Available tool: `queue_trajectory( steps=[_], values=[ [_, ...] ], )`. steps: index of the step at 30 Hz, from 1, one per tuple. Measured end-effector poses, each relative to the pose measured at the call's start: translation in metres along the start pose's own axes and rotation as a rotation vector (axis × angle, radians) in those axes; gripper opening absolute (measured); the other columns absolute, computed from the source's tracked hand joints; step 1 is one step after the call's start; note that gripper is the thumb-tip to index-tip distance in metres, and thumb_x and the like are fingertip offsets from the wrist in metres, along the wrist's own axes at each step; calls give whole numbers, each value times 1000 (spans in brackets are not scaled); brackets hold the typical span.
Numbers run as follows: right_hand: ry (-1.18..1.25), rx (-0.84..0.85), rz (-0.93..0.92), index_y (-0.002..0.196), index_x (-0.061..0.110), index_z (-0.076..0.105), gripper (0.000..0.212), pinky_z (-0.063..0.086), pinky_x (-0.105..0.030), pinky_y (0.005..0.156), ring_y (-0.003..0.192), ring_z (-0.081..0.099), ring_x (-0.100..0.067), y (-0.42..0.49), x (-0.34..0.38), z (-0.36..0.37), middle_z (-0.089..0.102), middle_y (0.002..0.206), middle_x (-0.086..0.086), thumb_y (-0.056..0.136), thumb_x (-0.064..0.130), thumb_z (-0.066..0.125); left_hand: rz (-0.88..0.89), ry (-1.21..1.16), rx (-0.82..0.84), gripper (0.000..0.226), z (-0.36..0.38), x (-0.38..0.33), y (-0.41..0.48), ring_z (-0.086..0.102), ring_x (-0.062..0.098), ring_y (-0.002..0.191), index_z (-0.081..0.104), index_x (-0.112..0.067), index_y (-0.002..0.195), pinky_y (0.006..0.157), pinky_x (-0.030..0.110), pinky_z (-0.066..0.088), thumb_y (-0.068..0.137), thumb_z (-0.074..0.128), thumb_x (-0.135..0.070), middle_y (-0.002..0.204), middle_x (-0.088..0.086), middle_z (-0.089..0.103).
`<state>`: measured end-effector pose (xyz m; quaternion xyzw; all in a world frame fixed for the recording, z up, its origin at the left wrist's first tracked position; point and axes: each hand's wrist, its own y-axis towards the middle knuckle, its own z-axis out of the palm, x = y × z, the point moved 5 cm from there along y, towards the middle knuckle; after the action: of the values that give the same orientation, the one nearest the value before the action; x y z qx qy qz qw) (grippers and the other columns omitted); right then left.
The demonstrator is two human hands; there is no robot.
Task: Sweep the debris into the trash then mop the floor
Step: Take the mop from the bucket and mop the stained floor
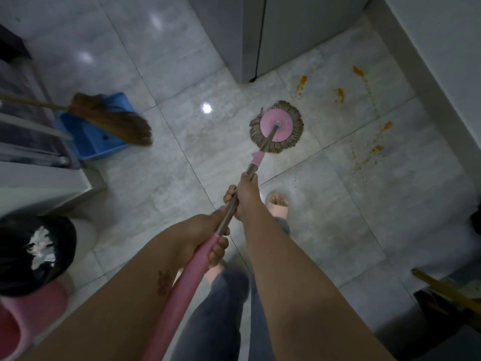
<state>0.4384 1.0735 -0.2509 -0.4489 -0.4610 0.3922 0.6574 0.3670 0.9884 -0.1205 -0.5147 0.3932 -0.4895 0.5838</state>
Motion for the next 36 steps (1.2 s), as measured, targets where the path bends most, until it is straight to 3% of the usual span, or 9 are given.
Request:
queue_trajectory(
  steps=[5, 12, 20, 27, 36],
  values=[
    [48, -6, -21, 133, 31, 38, 28, 38, -18, 38, 33, 39, -10, 20, 43, -15, 38, 56, -2, 105, 32, 35, 10, 10, 35, 49, 28, -36, 17, 42, 13, 36, 52, -10, 85, 35, 18, 39, 91, 49, -59, 53, 4, 51],
    [99, -124, -98, 137, 26, 35, 31, 35, -16, 36, 34, 36, -9, 67, 179, -74, 36, 62, -3, 106, 31, 33, 29, 88, 116, 51, 126, -151, 52, 39, 11, 37, 49, -12, 80, 35, 16, 36, 92, 44, -61, 52, 2, 47],
    [143, -171, -133, 118, 30, 35, 13, 36, -13, 34, 31, 37, -7, 95, 299, -119, 33, 64, -1, 106, 35, 33, 41, 53, 122, 51, 212, -246, 80, 33, 5, 23, 44, -10, 72, 28, 9, 28, 96, 42, -55, 53, 1, 40],
    [47, -162, -89, 130, 32, 35, 26, 37, -16, 36, 34, 37, -10, 90, 263, -82, 36, 58, 0, 105, 38, 32, 22, 52, 104, 52, 163, -223, 73, 40, 9, 30, 50, -9, 78, 30, 14, 35, 92, 48, -59, 50, 3, 47],
    [-55, -1, -55, 130, 22, 37, 26, 37, -18, 37, 33, 37, -10, 45, 124, 11, 37, 57, -3, 106, 30, 32, 42, -73, 55, 48, 43, -113, 29, 42, 13, 35, 50, -11, 85, 33, 18, 37, 90, 51, -58, 51, 3, 50]
  ],
)
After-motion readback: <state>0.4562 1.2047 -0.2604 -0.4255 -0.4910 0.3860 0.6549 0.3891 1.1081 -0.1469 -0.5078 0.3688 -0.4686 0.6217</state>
